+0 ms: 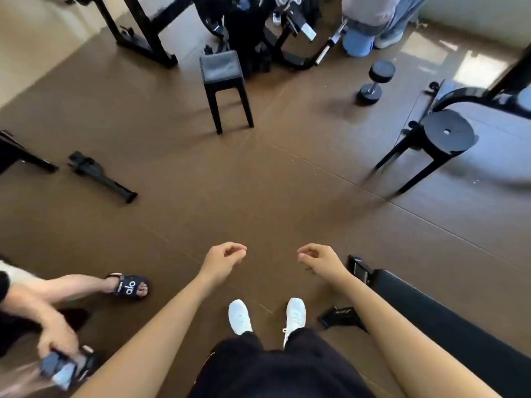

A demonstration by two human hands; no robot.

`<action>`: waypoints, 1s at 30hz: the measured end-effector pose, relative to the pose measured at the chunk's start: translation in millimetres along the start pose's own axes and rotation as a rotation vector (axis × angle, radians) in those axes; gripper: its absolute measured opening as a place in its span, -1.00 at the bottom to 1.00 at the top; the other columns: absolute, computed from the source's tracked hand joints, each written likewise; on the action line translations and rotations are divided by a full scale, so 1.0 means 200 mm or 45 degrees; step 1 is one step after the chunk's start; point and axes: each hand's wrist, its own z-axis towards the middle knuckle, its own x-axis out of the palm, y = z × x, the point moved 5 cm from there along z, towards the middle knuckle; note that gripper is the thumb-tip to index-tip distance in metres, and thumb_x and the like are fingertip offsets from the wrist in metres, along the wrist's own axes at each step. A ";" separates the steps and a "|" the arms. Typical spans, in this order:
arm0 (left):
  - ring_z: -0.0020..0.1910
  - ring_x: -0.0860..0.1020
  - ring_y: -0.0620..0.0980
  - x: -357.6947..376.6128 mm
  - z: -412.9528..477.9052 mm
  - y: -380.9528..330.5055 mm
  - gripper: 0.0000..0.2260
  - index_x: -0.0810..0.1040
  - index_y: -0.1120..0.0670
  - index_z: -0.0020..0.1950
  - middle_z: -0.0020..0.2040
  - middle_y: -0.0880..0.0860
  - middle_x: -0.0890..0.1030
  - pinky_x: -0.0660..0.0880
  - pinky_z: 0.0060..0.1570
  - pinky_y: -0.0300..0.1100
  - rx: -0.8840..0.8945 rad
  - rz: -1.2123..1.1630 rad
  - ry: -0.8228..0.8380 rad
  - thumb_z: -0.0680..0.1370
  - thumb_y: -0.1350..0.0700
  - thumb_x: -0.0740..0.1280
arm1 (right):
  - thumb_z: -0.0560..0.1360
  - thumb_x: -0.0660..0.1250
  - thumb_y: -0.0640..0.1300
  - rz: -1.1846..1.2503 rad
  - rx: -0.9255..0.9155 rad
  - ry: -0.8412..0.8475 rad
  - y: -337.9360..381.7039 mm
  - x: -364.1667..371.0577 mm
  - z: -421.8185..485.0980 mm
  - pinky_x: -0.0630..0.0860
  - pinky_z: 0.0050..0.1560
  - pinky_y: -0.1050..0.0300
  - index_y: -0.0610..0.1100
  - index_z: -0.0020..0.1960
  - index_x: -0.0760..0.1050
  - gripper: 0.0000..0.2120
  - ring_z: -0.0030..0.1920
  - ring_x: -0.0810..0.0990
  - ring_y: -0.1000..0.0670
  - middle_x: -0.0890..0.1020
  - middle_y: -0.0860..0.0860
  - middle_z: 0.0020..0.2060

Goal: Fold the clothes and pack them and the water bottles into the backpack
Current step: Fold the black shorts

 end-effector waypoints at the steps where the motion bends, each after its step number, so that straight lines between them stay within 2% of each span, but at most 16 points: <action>1: -0.10 0.65 -0.01 0.01 0.02 0.00 -0.87 0.70 0.00 -0.05 -0.03 0.12 0.74 0.57 0.20 0.04 -0.001 -0.015 -0.022 0.59 0.21 0.41 | 0.57 0.40 -0.13 -0.001 -0.004 -0.003 -0.01 -0.01 0.01 0.54 -0.15 0.13 0.02 -0.06 0.64 -0.92 -0.29 0.63 0.06 0.68 -0.01 -0.26; 4: -0.07 0.64 0.00 0.04 0.04 -0.05 -0.89 0.70 0.03 0.00 0.00 0.16 0.73 0.58 0.15 -0.02 -0.029 -0.020 -0.034 0.61 0.21 0.39 | 0.59 0.38 -0.13 -0.054 0.015 0.047 0.01 -0.05 0.05 0.54 -0.15 0.17 0.02 -0.02 0.63 -0.92 -0.24 0.65 0.04 0.71 -0.03 -0.18; 8: -0.06 0.65 -0.01 0.01 0.13 -0.08 -0.88 0.70 0.02 0.02 0.00 0.09 0.72 0.57 0.02 -0.17 -0.084 -0.063 -0.029 0.61 0.19 0.38 | 0.61 0.36 -0.13 -0.175 0.029 0.101 0.12 -0.06 0.16 0.59 -0.10 0.21 -0.03 0.08 0.63 -0.91 -0.16 0.68 0.02 0.71 -0.03 -0.12; 12: 0.01 0.67 0.01 -0.11 0.31 -0.13 -0.88 0.70 0.00 0.02 0.00 0.08 0.73 0.56 0.15 -0.06 -0.088 -0.088 -0.023 0.61 0.17 0.38 | 0.61 0.37 -0.12 -0.249 0.011 0.134 0.29 -0.02 0.36 0.61 0.00 0.13 -0.04 0.09 0.62 -0.91 -0.10 0.69 0.00 0.69 0.02 -0.13; 14: 0.02 0.67 0.00 -0.20 0.43 -0.18 -0.88 0.70 0.00 0.03 0.01 0.05 0.73 0.56 0.18 -0.06 -0.072 -0.101 0.002 0.61 0.17 0.38 | 0.61 0.36 -0.11 -0.309 0.008 0.139 0.40 -0.01 0.46 0.60 -0.01 0.15 -0.07 0.15 0.62 -0.86 -0.07 0.69 0.00 0.69 0.02 -0.11; 18: 0.05 0.66 0.04 -0.42 0.70 -0.33 -0.88 0.70 -0.03 0.02 0.00 0.00 0.73 0.56 0.16 -0.06 -0.005 -0.064 0.032 0.62 0.14 0.38 | 0.63 0.34 -0.10 -0.374 0.020 0.115 0.65 0.02 0.67 0.61 -0.01 0.18 -0.06 0.19 0.61 -0.84 -0.08 0.67 0.09 0.67 0.08 -0.09; 21: -0.02 0.66 0.00 -0.58 0.92 -0.47 -0.88 0.70 0.00 0.01 0.01 0.08 0.73 0.56 0.09 -0.11 0.002 -0.052 0.040 0.61 0.16 0.37 | 0.63 0.33 -0.10 -0.372 -0.013 0.058 0.85 -0.02 0.81 0.53 -0.02 0.27 -0.05 0.20 0.60 -0.83 -0.04 0.64 0.10 0.66 0.07 -0.05; 25: -0.08 0.64 -0.03 -0.71 1.23 -0.73 -0.88 0.70 0.02 -0.02 -0.01 0.12 0.73 0.56 0.10 -0.07 0.014 -0.049 0.044 0.61 0.18 0.37 | 0.61 0.35 -0.08 -0.311 -0.014 -0.056 1.06 -0.12 1.00 0.54 0.06 0.20 0.00 0.16 0.63 -0.84 -0.02 0.64 0.07 0.68 0.04 -0.03; 30: -0.13 0.63 -0.05 -0.71 1.67 -1.09 -0.88 0.70 0.01 -0.05 -0.02 0.12 0.74 0.52 0.04 -0.11 0.034 -0.009 0.091 0.60 0.18 0.39 | 0.57 0.37 -0.13 -0.160 0.043 -0.180 1.25 -0.32 1.33 0.57 0.02 0.16 0.00 0.12 0.65 -0.84 -0.10 0.67 -0.03 0.70 -0.01 -0.08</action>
